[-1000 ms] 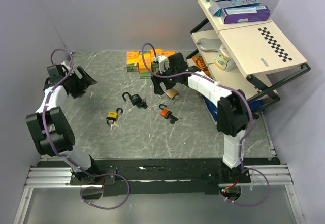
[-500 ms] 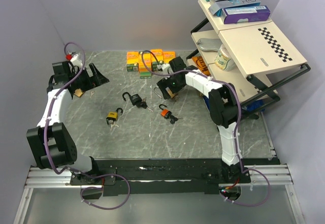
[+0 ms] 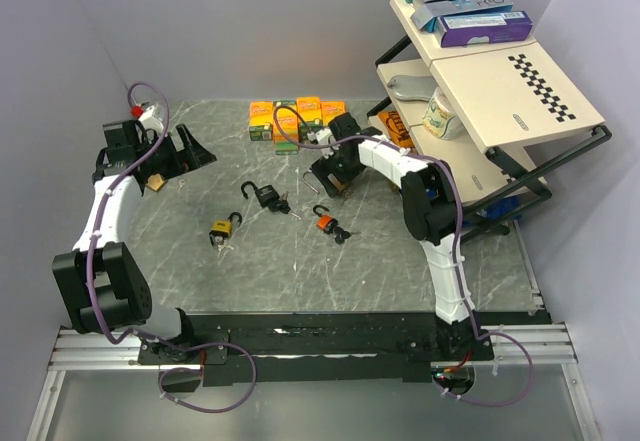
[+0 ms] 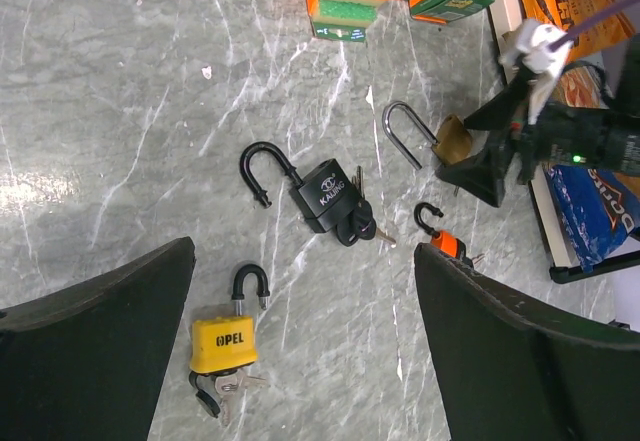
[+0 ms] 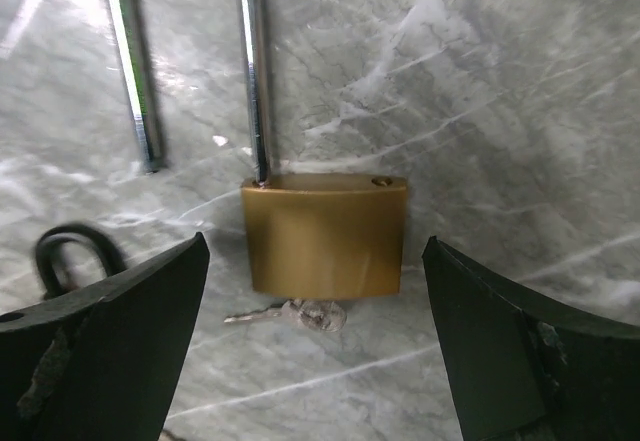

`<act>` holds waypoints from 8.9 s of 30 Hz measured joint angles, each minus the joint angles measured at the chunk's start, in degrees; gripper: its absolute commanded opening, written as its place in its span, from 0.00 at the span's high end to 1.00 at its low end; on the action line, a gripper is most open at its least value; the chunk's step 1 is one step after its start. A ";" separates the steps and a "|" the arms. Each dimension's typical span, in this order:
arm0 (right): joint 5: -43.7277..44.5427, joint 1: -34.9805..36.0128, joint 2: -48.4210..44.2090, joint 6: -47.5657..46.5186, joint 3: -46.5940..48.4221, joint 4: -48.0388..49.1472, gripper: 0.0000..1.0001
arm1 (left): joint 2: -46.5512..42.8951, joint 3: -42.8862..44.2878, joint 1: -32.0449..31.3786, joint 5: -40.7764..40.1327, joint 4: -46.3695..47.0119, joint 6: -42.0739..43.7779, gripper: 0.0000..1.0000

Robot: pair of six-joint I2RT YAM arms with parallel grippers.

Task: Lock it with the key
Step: Pick up the lock from the center of the board, then lock the lock.

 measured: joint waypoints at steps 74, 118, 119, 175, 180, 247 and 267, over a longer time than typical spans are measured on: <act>-52.35 4.57 -27.06 -9.05 -3.23 -18.23 0.01 | -9.60 1.99 -25.73 29.57 -11.06 29.99 0.99; -62.03 2.38 -42.45 6.43 -22.51 19.41 1.00 | -18.08 -6.32 -26.64 29.79 22.64 -8.59 0.99; -62.40 2.38 -42.18 6.49 -22.45 19.34 1.00 | -18.14 -6.32 -26.62 29.70 22.14 -7.87 0.99; -44.81 4.92 -38.95 25.92 -28.76 43.06 1.00 | -11.34 -5.84 -19.50 15.91 24.79 -23.02 0.04; -31.95 6.62 -38.95 26.32 -29.77 45.42 1.00 | -14.47 -7.41 -20.13 7.02 26.71 -34.18 0.04; -19.10 13.60 -38.42 14.97 -30.10 46.49 0.62 | -8.48 -8.85 -20.06 -1.55 27.78 -48.83 0.99; -19.58 13.46 -38.53 13.25 -30.62 44.39 1.00 | -8.50 -9.09 -19.93 -1.64 27.89 -49.46 0.99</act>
